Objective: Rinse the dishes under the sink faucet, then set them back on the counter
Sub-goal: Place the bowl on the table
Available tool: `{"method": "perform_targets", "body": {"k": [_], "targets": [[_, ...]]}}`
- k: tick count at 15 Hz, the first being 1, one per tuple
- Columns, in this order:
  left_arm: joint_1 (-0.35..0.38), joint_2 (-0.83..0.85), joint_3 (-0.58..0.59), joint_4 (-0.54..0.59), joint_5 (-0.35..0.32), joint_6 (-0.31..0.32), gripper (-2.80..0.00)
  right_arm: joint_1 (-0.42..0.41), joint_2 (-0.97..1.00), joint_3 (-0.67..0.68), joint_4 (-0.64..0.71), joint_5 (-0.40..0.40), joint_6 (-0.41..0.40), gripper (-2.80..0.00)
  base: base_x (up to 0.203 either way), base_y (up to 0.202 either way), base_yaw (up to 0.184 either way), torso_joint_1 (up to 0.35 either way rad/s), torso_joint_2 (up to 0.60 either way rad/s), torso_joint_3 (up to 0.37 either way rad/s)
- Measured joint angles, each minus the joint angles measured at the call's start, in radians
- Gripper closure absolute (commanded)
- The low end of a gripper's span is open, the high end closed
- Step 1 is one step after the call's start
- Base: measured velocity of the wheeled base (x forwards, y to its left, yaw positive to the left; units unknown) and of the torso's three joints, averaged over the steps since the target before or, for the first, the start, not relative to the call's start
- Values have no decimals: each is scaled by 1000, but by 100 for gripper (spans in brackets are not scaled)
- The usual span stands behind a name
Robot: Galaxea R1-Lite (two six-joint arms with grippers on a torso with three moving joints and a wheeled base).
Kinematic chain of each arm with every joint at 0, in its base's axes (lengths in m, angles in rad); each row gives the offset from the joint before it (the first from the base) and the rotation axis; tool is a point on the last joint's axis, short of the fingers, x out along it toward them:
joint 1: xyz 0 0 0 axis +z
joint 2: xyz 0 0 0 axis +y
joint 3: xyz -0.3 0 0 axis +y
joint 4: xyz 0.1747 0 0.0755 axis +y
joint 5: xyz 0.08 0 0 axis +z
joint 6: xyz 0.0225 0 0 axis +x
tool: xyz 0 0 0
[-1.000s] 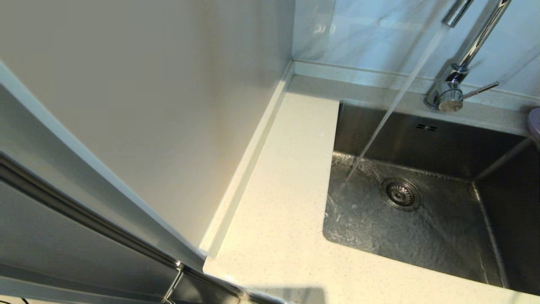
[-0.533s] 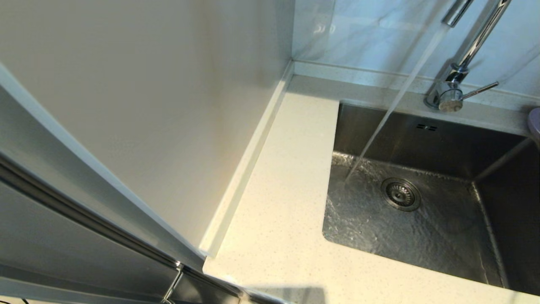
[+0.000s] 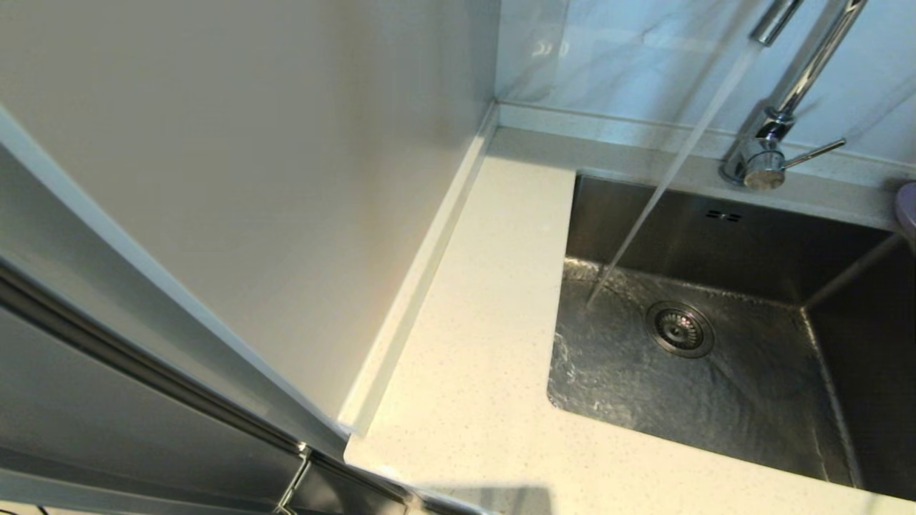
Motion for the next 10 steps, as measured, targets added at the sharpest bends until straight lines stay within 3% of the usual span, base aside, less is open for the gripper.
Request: {"method": "perform_targets", "body": {"k": [7,10], "targets": [[0,0,0,0,0,0,0,-16,38,2,-16,-8,-26,0,0,0,0,0,0,0],[0,0,0,0,0,0,0,-34,44,2,-85,8,-55,0,0,0,0,0,0,0]]}}
